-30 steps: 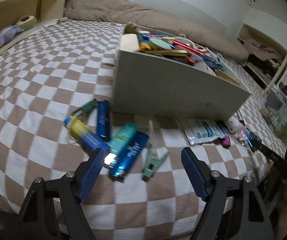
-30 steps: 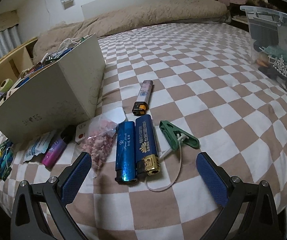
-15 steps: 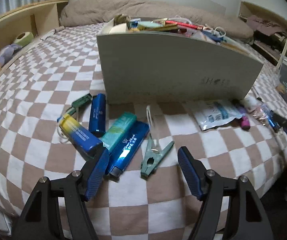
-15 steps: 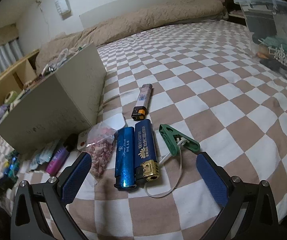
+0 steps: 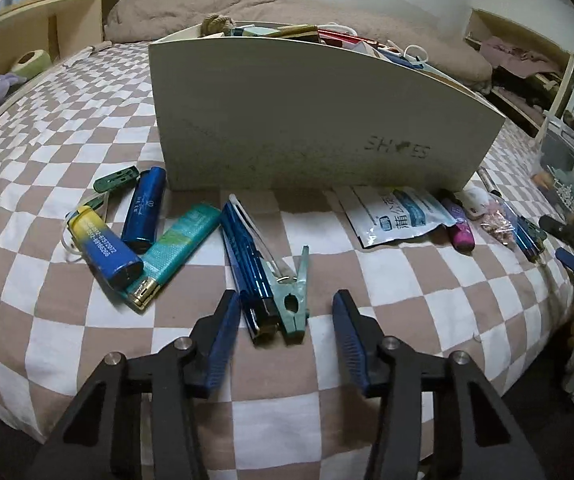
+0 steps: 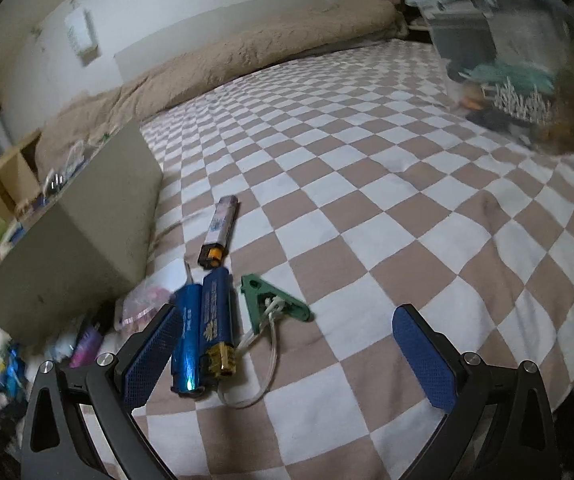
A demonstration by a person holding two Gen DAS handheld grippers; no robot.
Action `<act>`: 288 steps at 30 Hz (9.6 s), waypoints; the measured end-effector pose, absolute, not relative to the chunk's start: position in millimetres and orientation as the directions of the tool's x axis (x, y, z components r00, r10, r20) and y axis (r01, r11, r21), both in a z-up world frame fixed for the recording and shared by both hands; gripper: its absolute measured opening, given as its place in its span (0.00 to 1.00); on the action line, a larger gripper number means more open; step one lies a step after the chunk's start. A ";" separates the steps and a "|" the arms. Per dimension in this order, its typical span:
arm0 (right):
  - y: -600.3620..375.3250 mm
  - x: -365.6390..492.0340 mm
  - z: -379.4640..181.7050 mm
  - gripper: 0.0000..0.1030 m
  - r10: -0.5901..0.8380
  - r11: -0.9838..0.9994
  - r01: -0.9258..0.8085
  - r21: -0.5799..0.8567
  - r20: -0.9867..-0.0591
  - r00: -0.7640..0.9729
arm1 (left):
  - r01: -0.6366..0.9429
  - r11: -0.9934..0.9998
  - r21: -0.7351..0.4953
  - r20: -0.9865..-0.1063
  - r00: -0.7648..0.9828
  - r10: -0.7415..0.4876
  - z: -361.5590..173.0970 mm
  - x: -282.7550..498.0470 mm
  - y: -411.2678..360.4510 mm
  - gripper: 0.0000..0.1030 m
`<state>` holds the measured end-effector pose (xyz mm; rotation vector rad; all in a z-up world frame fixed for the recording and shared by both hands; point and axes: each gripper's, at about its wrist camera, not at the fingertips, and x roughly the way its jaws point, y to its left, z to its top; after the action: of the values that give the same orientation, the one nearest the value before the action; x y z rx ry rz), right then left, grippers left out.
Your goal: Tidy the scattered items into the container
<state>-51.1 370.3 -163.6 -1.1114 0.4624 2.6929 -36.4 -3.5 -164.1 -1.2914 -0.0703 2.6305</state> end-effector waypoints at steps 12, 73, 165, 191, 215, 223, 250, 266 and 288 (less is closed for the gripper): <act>375.1 -51.8 -162.9 0.66 0.038 -0.933 -0.284 0.222 -0.722 -0.691 | -0.137 -0.979 -0.150 -0.772 -0.602 0.203 -166.0 -40.2 -7.1 0.28; 375.4 -25.8 -124.0 0.31 -0.073 -0.927 -0.194 0.320 -0.664 -0.744 | -0.040 -0.971 -0.234 -0.781 -0.588 0.212 -155.2 -27.8 -39.0 0.14; 274.3 -166.4 -29.6 0.31 -0.384 -0.916 0.204 0.346 -0.604 -0.699 | -0.129 -0.979 -0.159 -0.670 -0.714 0.203 -56.6 -207.8 -39.5 0.21; 238.4 -225.6 -74.9 0.31 -0.315 -0.927 0.352 0.132 -0.784 -0.535 | -0.180 -0.972 -0.149 -0.641 -0.731 0.234 -41.8 -192.5 -30.7 0.53; 249.4 -221.9 -55.6 0.56 -0.314 -0.873 0.487 0.021 -0.789 -0.528 | -0.193 -0.965 -0.177 -0.644 -0.719 0.262 -41.9 -175.9 -34.7 0.53; 251.7 -204.1 -40.9 0.56 -0.340 -0.899 0.430 0.081 -0.749 -0.569 | -0.192 -0.967 -0.170 -0.643 -0.722 0.257 -39.1 -170.3 -33.7 0.53; 252.4 -131.1 -14.2 1.00 -0.226 -0.968 0.244 0.058 -0.626 -0.747 | -0.144 -0.985 -0.097 -0.595 -0.785 0.173 -3.9 -119.5 -30.1 0.96; 261.0 -97.8 1.8 1.00 -0.184 -0.982 0.177 0.066 -0.548 -0.816 | -0.147 -0.986 -0.080 -0.562 -0.810 0.167 12.3 -95.2 -28.2 1.00; 270.7 -56.7 11.8 1.00 -0.160 -0.987 0.127 0.101 -0.495 -0.854 | -0.135 -0.989 -0.055 -0.513 -0.846 0.144 30.9 -59.8 -31.3 1.00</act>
<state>-56.7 270.7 11.8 -0.8580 0.1071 3.1754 -59.8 -31.3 30.9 -0.8039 -0.0256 2.8866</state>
